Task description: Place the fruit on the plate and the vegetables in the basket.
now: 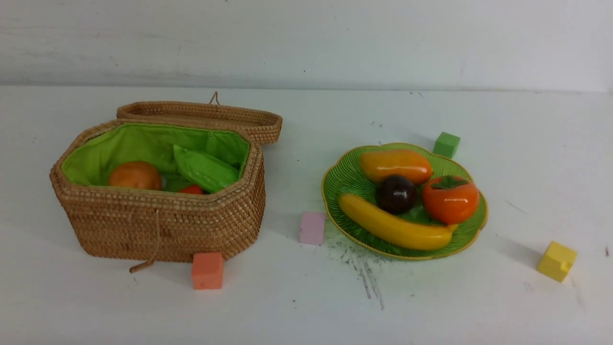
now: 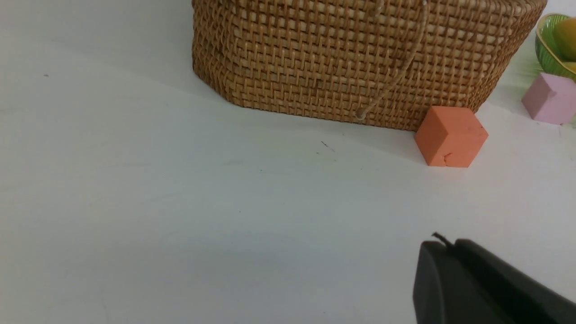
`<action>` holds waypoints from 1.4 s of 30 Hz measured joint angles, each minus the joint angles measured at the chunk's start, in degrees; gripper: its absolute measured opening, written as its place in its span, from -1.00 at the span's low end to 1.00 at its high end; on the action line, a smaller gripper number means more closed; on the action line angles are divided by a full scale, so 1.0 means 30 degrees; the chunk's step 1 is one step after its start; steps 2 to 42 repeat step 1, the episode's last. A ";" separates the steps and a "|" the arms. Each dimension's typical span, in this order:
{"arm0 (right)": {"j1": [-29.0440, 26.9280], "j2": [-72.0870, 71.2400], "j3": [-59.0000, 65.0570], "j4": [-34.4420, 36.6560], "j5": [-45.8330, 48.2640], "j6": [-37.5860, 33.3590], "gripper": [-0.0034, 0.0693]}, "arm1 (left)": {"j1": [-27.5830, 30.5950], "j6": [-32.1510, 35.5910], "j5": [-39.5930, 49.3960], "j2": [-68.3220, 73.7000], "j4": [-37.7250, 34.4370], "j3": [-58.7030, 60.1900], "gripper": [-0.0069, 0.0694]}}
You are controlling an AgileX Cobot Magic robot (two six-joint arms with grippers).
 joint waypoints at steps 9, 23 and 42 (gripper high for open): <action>0.0000 0.0000 0.0000 0.0000 0.0000 0.0000 -0.59 | 0.0000 0.0000 0.0000 0.0000 0.0000 0.0000 -0.77; 0.0000 0.0000 0.0000 0.0000 0.0000 0.0000 -0.59 | 0.0000 0.0000 0.0000 0.0000 0.0000 0.0000 -0.77; 0.0000 0.0000 0.0000 0.0000 0.0000 0.0000 -0.59 | 0.0000 0.0000 0.0000 0.0000 0.0000 0.0000 -0.77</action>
